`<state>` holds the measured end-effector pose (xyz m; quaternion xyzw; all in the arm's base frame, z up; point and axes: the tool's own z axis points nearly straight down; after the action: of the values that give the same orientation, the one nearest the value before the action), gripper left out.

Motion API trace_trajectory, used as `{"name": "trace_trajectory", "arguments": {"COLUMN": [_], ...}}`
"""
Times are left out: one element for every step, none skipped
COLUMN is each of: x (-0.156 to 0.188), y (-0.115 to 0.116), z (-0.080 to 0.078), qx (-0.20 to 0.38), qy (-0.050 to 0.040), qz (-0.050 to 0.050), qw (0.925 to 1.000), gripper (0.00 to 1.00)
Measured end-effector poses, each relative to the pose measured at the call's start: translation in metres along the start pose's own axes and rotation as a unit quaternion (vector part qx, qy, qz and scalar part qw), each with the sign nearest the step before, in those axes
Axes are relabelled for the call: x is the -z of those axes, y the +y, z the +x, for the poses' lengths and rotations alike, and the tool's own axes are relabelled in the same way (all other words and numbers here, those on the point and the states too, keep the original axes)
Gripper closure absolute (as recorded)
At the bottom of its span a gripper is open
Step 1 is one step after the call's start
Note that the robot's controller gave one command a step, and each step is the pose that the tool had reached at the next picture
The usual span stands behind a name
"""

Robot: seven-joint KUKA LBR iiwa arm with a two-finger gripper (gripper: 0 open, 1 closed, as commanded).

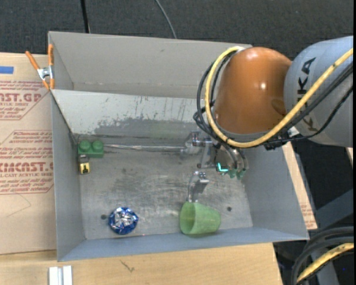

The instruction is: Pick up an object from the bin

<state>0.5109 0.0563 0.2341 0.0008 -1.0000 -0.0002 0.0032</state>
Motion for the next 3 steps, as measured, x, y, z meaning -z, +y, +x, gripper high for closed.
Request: {"name": "trace_trajectory", "arguments": {"x": [-0.153,-0.149,-0.162], "y": [-0.048,-0.112,-0.109], "z": [0.021,0.016,0.002], "qx": [0.192,0.239,0.363], "qy": [-0.0055,-0.0030,-0.0072], "qz": [0.001,0.002,0.002], "qw": [0.9813,0.9709,0.9318], "gripper": [0.00,0.00,0.00]}}
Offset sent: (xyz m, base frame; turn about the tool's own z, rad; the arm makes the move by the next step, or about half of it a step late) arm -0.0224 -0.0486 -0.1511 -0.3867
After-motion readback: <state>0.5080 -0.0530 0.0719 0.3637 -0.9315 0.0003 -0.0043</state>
